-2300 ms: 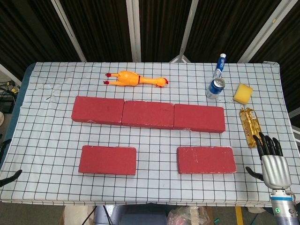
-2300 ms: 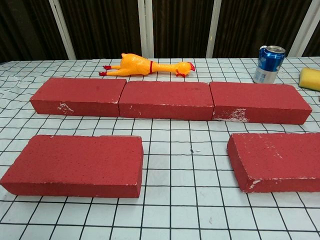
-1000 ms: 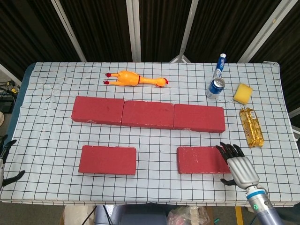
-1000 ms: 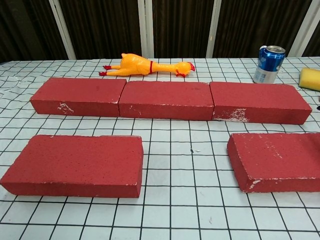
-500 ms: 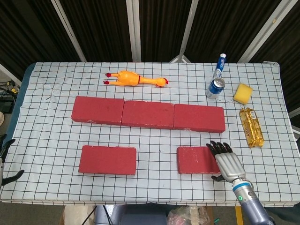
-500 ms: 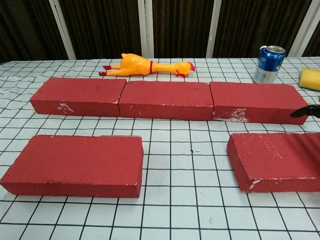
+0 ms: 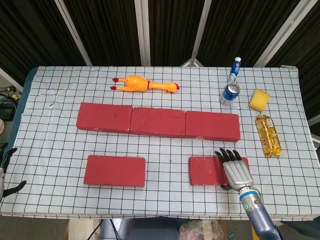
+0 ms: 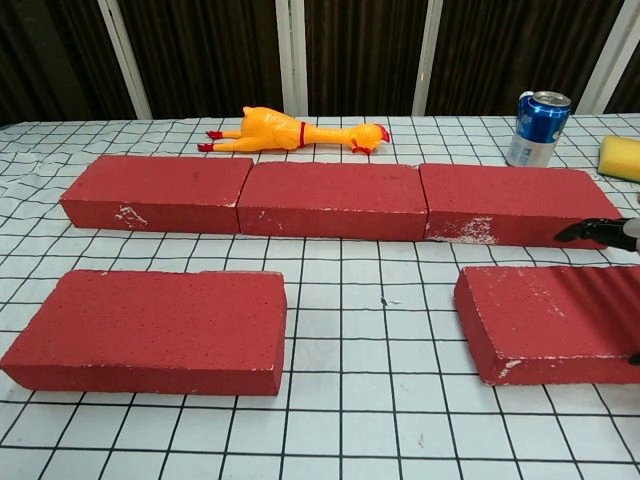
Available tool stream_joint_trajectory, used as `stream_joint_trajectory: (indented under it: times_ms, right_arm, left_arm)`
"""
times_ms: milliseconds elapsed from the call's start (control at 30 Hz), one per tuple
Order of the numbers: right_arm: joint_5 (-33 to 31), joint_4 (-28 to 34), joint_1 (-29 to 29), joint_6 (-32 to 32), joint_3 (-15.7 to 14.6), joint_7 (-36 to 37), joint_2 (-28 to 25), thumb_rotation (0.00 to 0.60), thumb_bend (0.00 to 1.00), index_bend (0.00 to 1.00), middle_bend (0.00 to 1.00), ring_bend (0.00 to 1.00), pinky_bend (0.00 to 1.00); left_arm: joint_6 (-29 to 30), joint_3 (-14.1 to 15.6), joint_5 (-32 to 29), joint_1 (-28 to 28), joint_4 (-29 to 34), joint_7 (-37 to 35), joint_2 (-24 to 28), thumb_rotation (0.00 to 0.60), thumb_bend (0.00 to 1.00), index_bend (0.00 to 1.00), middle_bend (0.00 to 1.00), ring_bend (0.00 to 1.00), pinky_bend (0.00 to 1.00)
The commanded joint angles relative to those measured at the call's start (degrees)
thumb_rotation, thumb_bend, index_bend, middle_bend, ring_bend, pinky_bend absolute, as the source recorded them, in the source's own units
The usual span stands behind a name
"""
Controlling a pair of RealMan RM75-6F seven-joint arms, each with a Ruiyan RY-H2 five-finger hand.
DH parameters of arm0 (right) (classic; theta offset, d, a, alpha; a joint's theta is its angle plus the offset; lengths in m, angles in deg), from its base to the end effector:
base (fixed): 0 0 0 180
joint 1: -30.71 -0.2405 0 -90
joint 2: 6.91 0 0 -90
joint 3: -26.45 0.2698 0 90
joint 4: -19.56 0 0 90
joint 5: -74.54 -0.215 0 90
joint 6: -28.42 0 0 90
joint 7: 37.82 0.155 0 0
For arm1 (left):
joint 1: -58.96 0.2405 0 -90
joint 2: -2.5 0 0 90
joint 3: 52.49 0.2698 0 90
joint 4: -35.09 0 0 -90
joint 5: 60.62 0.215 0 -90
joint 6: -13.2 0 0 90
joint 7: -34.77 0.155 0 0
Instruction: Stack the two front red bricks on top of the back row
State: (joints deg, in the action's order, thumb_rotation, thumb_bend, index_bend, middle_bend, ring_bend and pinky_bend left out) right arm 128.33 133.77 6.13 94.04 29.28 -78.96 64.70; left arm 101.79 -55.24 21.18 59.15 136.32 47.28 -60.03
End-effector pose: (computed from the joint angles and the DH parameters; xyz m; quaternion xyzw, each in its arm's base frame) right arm -0.2276 -0.2449 0.0453 0.7192 -0.4448 0.2177 0.4874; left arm -0.3188 0.1626 0.1678 -0.5657 -0.3884 -0.3333 0.6466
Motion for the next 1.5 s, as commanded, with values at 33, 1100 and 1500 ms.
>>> stream_joint_trajectory:
  times_ms: [33, 1100, 1500]
  right_arm:
    - [-0.81, -0.16, -0.57, 0.08, -0.2, -0.44, 0.3, 0.6, 0.16, 0.05, 0.0, 0.0, 0.0]
    - [-6.15, -1.66, -5.8, 3.06, -2.97, -6.26, 3.05, 0.6, 0.16, 0.15, 0.15, 0.0, 0.0]
    - [-6.9, -1.03, -7.05, 3.43, -3.3, -7.12, 2.34, 0.6, 0.16, 0.2, 0.27, 0.08, 0.0]
  left_arm:
    - [-0.2, 0.06, -0.07, -0.09, 0.0, 0.18, -0.06, 0.6, 0.0, 0.16, 0.01, 0.0, 0.11]
    - [-1.07, 0.17, -0.69, -0.62, 0.08, 0.35, -0.09, 0.6, 0.0, 0.16, 0.0, 0.0, 0.11]
    - [-1.69, 0.32, -1.09, -0.85, 0.3, 0.55, 0.1, 0.6, 0.0, 0.16, 0.0, 0.0, 0.11]
